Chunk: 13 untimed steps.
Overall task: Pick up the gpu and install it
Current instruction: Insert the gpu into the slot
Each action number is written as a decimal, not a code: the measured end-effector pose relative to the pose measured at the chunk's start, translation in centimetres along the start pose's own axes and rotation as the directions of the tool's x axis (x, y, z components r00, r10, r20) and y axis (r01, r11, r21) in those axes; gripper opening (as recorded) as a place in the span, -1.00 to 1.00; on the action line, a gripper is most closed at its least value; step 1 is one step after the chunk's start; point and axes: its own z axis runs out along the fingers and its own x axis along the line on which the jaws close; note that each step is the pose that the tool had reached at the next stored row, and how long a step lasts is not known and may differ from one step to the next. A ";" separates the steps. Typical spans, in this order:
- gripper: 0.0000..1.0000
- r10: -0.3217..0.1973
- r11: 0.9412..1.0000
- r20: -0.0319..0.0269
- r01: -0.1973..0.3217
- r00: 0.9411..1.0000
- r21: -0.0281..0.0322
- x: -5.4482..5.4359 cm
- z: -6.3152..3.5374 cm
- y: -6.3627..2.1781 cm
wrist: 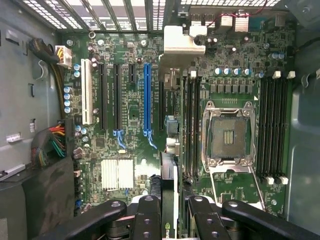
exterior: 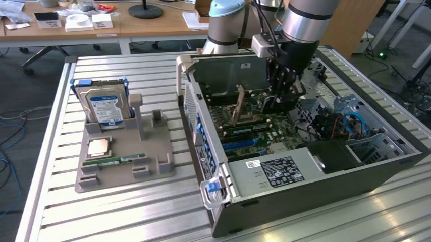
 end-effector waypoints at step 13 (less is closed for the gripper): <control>-0.48 0.000 1.000 0.000 0.000 1.000 0.000 0.2 0.04 0.12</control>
